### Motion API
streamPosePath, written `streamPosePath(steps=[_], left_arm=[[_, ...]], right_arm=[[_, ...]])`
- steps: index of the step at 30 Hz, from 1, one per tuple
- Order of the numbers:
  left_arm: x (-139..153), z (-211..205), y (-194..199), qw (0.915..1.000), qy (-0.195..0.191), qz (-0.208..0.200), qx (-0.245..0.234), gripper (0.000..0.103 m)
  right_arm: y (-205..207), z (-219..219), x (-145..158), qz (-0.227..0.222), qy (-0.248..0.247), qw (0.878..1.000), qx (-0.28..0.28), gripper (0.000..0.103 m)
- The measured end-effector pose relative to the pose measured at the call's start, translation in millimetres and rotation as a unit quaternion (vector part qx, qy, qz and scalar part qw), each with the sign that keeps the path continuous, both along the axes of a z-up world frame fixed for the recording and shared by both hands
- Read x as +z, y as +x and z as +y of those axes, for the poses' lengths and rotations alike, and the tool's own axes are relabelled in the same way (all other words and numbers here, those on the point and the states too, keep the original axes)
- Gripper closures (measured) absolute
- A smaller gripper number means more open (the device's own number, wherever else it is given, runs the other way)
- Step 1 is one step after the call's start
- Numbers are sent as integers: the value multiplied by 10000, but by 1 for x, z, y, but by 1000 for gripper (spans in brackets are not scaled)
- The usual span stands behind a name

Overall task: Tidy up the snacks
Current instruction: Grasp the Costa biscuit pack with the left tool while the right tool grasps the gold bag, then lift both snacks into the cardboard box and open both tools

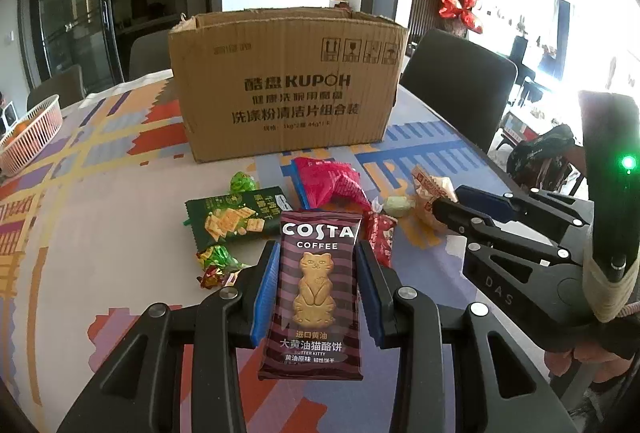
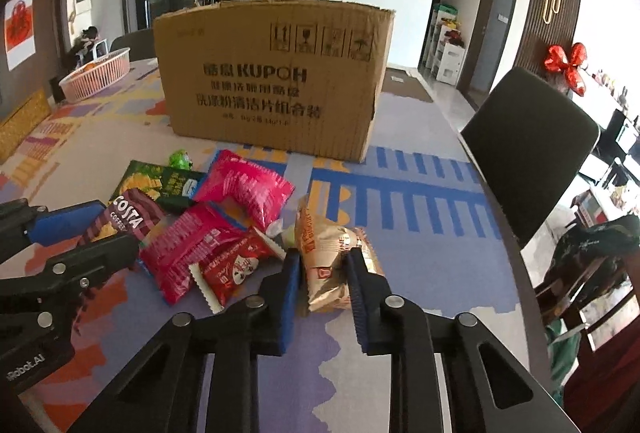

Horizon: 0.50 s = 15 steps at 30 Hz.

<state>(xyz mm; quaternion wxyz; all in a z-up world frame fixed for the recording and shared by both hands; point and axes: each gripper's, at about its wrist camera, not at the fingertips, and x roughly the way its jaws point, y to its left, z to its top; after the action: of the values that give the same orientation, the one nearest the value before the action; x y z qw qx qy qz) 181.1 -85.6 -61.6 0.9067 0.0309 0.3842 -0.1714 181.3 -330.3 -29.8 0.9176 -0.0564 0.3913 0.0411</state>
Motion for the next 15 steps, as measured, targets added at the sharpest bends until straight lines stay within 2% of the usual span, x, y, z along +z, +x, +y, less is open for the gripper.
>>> streamPosePath(steps=[6,15], left_arm=[[8,0,-4,9999,-13,-99,12,65],[23,3,0,9996,-85,-264,66,65]], right_arm=[[-8,-3,12,-171,157,9997,-48,89],[-15,-5,34,-429,379,9983,-61,91]])
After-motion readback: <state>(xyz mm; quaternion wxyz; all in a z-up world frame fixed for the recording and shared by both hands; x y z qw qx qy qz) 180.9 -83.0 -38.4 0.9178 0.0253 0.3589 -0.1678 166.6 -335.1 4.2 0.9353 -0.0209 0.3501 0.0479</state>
